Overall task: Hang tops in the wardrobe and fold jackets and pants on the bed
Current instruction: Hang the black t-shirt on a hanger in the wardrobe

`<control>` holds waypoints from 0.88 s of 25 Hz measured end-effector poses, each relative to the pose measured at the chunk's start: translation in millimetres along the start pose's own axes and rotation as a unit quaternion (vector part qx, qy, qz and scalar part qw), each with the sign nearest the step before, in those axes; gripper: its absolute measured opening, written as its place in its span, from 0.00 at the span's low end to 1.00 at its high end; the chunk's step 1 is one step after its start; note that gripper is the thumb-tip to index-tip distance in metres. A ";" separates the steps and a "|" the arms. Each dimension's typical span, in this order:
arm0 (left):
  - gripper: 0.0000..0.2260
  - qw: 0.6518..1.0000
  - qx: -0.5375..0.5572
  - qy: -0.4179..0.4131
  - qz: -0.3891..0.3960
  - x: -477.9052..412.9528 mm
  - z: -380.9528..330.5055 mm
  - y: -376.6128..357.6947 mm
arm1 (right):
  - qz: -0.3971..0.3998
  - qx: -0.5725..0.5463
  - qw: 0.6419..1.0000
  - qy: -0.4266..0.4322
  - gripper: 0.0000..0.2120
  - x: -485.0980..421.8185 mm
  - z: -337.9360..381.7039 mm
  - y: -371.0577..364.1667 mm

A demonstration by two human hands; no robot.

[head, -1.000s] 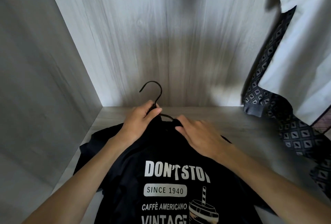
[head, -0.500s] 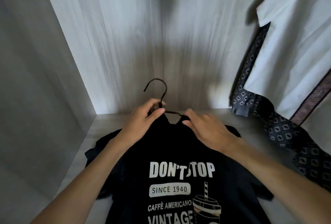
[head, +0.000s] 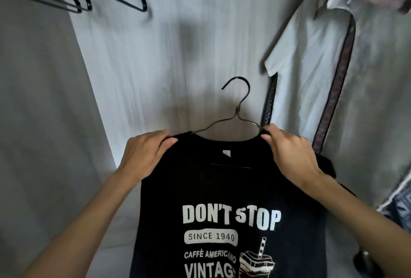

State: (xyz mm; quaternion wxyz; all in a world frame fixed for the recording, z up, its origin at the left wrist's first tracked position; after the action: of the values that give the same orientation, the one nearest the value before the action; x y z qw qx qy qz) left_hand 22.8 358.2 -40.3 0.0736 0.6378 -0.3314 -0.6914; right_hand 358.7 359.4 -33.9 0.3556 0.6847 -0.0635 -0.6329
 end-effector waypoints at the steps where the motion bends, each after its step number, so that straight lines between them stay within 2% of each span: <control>1: 0.26 1.000 0.019 0.007 -0.018 -1.9 -9.7 14.5 | -0.006 0.002 1.000 -0.013 0.16 2.4 -3.5 17.4; 3: 0.24 0.998 0.012 0.001 -0.058 -0.9 -36.2 45.0 | -0.023 0.004 0.999 -0.022 0.15 9.1 -9.6 55.2; 6: 0.23 0.994 -0.063 -0.006 -0.091 8.4 -68.4 83.0 | -0.079 0.003 0.997 0.008 0.17 17.2 -10.0 101.2; 9: 0.24 0.983 -0.159 -0.027 -0.084 19.1 -96.6 118.8 | -0.108 -0.004 0.994 0.017 0.14 28.7 -9.4 138.6; 11: 0.22 0.982 -0.157 -0.075 -0.068 19.3 -116.4 134.8 | -0.128 0.003 0.991 0.032 0.13 34.1 -2.7 157.1; 14: 0.21 0.998 -0.022 -0.060 0.017 9.0 -154.0 136.8 | -0.140 0.026 0.988 0.063 0.15 35.6 11.4 177.8; 18: 0.19 0.992 0.121 0.021 0.023 5.5 -171.6 137.9 | -0.144 0.043 0.986 0.067 0.14 39.7 16.1 195.2; 19: 0.16 0.978 0.194 0.056 0.042 4.0 -168.5 140.4 | -0.145 0.047 0.986 0.064 0.12 41.2 14.6 196.7; 21: 0.09 0.920 0.349 0.128 0.125 -0.5 -161.1 145.5 | -0.139 0.044 0.988 0.050 0.10 42.7 10.5 197.2; 22: 0.08 0.894 0.392 0.147 0.161 -2.4 -157.1 147.7 | -0.135 0.039 0.989 0.042 0.10 43.3 9.0 196.8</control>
State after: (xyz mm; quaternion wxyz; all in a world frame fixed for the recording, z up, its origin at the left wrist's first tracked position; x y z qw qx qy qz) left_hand 122.0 188.5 48.5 -0.0242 0.6468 -0.6596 -0.3822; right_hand 430.3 187.1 42.6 0.2423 0.7264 0.0199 -0.6428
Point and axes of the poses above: each hand's wrist, its own x-axis away from the middle knuckle, its own y-axis out of the back of the hand, z = x × y, the point moved 4 cm from there along -x, towards the middle knuckle, and after that the axes turned 9 degrees about -z, right-handed, at the moved point
